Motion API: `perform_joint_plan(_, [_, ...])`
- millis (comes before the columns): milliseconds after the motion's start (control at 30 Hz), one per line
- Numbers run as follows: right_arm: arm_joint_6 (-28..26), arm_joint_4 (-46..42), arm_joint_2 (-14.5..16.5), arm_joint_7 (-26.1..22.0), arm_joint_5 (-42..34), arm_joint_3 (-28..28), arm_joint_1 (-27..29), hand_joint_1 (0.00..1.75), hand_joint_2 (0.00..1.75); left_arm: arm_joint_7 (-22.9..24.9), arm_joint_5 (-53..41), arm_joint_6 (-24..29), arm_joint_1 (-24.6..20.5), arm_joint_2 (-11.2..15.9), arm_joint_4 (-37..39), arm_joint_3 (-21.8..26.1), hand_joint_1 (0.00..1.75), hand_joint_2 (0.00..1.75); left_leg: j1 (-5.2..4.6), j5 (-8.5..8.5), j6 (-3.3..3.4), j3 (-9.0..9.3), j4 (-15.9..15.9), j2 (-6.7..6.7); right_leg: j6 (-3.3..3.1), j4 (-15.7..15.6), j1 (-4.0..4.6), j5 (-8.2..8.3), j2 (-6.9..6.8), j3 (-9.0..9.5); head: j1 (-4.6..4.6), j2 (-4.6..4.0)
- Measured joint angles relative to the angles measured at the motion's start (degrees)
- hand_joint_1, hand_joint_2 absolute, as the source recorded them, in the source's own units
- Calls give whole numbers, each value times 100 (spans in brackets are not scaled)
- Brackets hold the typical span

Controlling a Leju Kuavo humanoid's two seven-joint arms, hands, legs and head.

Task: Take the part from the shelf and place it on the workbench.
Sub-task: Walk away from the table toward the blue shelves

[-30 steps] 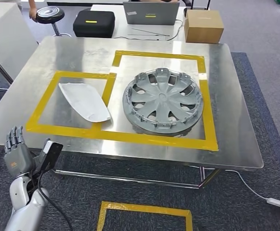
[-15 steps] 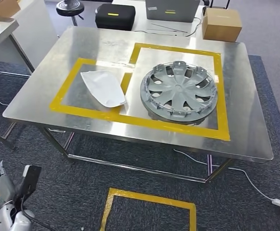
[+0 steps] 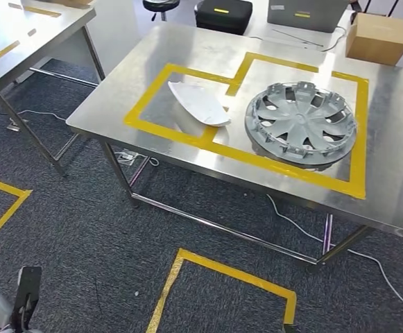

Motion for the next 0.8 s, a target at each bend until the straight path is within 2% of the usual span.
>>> perform_joint_plan(33, [1,-5,0,-6,4,-2,-5,0,0,-15,36,-42,-10,-22,43,52,0,0,-24,-64,74,59,-147,19,40,22,-2,30,-71,-28,-2,0])
perform_joint_plan(67, [2,-5,3,-10,9,-2,-10,0,0,-31,76,-83,10,-33,98,111,0,0,-54,-76,172,22,-181,-27,76,25,-16,72,-132,-36,6,0])
perform_joint_plan(100, [3,-5,7,-12,17,-3,-8,0,0,-42,118,-130,54,-39,160,175,0,0,-66,-39,248,-30,-175,-70,112,29,-43,63,-107,-46,6,0])
perform_joint_plan(133, [5,-5,10,-12,25,-4,9,0,0,-45,164,-199,96,-48,221,245,0,0,-73,10,308,-78,-175,-120,140,84,-64,-43,7,-67,5,0])
perform_joint_plan(167, [7,-5,14,-9,34,-7,38,0,0,-43,206,-288,117,-55,280,310,0,0,-78,71,364,-139,-176,-180,157,238,-73,-251,170,-109,8,0])
perform_joint_plan(200, [7,-5,19,-7,43,-13,68,0,0,-33,260,-411,119,-63,348,379,0,0,-88,139,412,-213,-177,-253,160,512,-70,-548,364,-180,26,0])
perform_joint_plan(233, [7,-5,22,-6,48,-24,92,0,0,-14,321,-550,115,-73,421,447,0,0,-108,209,444,-297,-176,-333,140,868,-52,-854,496,-264,49,0])
perform_joint_plan(267, [7,-5,25,-6,51,-36,105,0,0,18,389,-694,124,-82,503,522,0,0,-135,282,469,-387,-175,-415,106,1230,-26,-1085,563,-330,70,0])
perform_joint_plan(300, [5,-5,27,-8,52,-50,108,0,0,64,468,-835,154,-96,587,604,0,0,-166,351,486,-476,-174,-488,64,1486,3,-1189,593,-342,87,0])
perform_joint_plan(333, [4,-5,27,-11,50,-65,108,0,0,140,553,-974,194,-115,665,691,0,0,-193,419,496,-559,-173,-556,11,1563,39,-1155,609,-266,90,0])
perform_joint_plan(367, [1,-5,27,-14,46,-81,109,0,0,245,642,-1117,232,-140,736,783,0,0,-214,486,501,-635,-172,-628,-47,1447,81,-1018,632,-95,89,0])
perform_joint_plan(400, [-3,-5,27,-17,40,-99,110,0,0,372,737,-1254,257,-171,798,874,0,0,-225,554,501,-705,-171,-705,-112,1140,123,-846,701,169,90,0])
perform_joint_plan(433, [-7,-7,28,-18,34,-117,106,0,0,522,839,-1388,267,-209,849,965,0,0,-230,623,494,-767,-171,-783,-187,724,154,-762,852,470,88,0])
perform_joint_plan(467, [-12,-8,31,-20,29,-132,103,0,0,677,934,-1502,268,-246,885,1055,0,0,-230,693,482,-813,-173,-859,-222,319,169,-736,1002,736,87,0])
perform_joint_plan(500, [-17,-10,37,-21,27,-144,101,0,0,814,1014,-1586,267,-281,916,1143,0,0,-223,761,458,-841,-186,-931,-242,10,180,-758,1125,917,93,0])
perform_joint_plan(533, [-21,-12,43,-23,26,-153,99,0,0,922,1070,-1643,271,-306,941,1225,0,0,-211,829,424,-857,-207,-997,-248,-160,188,-799,1187,997,103,0])
perform_joint_plan(567, [-25,-13,50,-24,26,-162,100,0,0,998,1109,-1681,283,-327,969,1302,0,0,-206,901,383,-865,-242,-1073,-235,-217,194,-765,1144,1001,114,0])
perform_joint_plan(600, [-26,-14,61,-23,26,-169,101,0,0,1039,1128,-1701,300,-344,1003,1365,0,0,-196,951,352,-878,-271,-1117,-255,-238,188,-705,1070,971,125,0])
perform_joint_plan(633, [-26,-15,70,-23,26,-175,98,0,0,1098,1136,-1719,320,-362,1034,1418,0,0,-195,893,330,-911,-250,-1063,-286,-264,177,-629,993,930,116,0])
perform_joint_plan(667, [-24,-16,78,-23,29,-180,100,0,0,1202,1122,-1743,332,-379,1061,1461,0,0,-198,695,305,-968,-133,-946,-313,-295,161,-540,904,873,92,0])
perform_joint_plan(700, [-21,-18,86,-22,40,-182,110,0,0,1344,1058,-1777,331,-392,1080,1492,0,0,-192,389,281,-1043,99,-784,-332,-315,147,-456,809,803,71,0])
perform_joint_plan(733, [-16,-20,87,-21,55,-184,123,0,0,1509,954,-1810,321,-408,1091,1512,0,0,-184,33,239,-1131,436,-624,-341,-321,149,-384,712,722,50,0])
perform_joint_plan(767, [-10,-20,88,-19,72,-185,139,0,0,1658,825,-1840,307,-421,1098,1518,0,0,-164,-236,190,-1210,822,-541,-332,-318,147,-316,605,642,39,0])
perform_joint_plan(800, [-7,-20,88,-17,86,-187,148,0,0,1761,707,-1860,301,-436,1107,1513,0,0,-137,-338,144,-1251,1167,-502,-316,-312,144,-249,500,559,41,0])
